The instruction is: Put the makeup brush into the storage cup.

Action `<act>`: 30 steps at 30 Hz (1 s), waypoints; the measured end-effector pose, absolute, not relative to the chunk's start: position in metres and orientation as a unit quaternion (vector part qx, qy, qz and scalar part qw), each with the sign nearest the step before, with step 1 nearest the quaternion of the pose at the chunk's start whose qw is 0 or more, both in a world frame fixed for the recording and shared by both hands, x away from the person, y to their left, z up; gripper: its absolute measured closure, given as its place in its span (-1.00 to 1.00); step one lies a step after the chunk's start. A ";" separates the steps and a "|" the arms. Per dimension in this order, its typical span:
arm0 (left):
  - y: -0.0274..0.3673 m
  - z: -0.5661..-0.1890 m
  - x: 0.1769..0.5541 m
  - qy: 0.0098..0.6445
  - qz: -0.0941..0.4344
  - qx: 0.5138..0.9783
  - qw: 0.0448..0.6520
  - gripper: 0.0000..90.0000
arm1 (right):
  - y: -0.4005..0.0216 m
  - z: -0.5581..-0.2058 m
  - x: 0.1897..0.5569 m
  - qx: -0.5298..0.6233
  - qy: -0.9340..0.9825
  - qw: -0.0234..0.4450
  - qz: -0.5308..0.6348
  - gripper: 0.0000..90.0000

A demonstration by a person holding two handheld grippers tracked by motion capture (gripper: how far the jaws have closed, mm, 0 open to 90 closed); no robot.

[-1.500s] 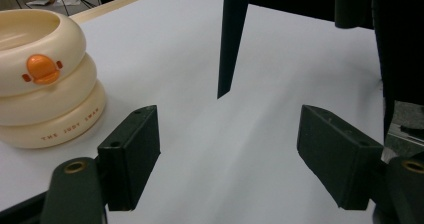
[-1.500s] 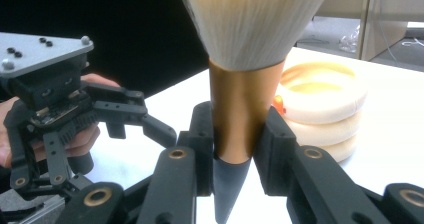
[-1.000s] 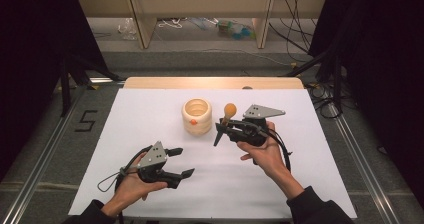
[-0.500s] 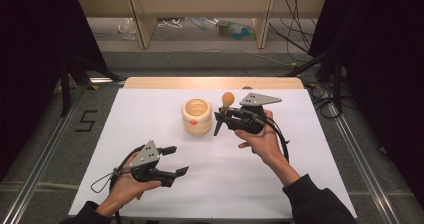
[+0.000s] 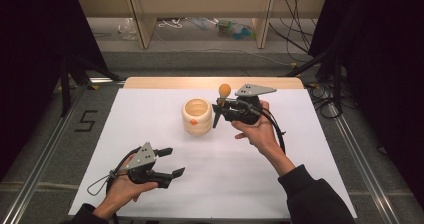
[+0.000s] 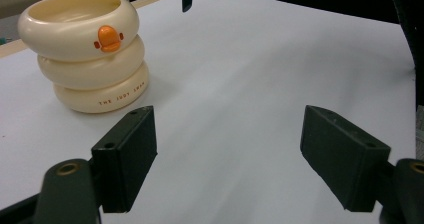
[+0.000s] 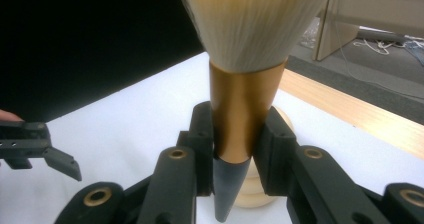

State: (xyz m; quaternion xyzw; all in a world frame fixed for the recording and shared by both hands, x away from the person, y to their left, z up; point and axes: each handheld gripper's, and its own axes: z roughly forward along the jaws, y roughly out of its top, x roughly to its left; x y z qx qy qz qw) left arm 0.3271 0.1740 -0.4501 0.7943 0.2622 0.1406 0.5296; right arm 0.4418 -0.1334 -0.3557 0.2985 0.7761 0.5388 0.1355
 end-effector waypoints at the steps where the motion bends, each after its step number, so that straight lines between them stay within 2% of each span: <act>1: 0.174 -0.450 0.327 0.260 0.141 0.795 0.529 -0.50 | -0.133 -0.355 0.443 0.299 0.777 0.134 0.538 0.61; 30: 0.172 -0.450 0.327 0.258 0.140 0.796 0.529 -0.50 | -0.105 -0.330 0.474 0.299 0.780 0.151 0.529 0.61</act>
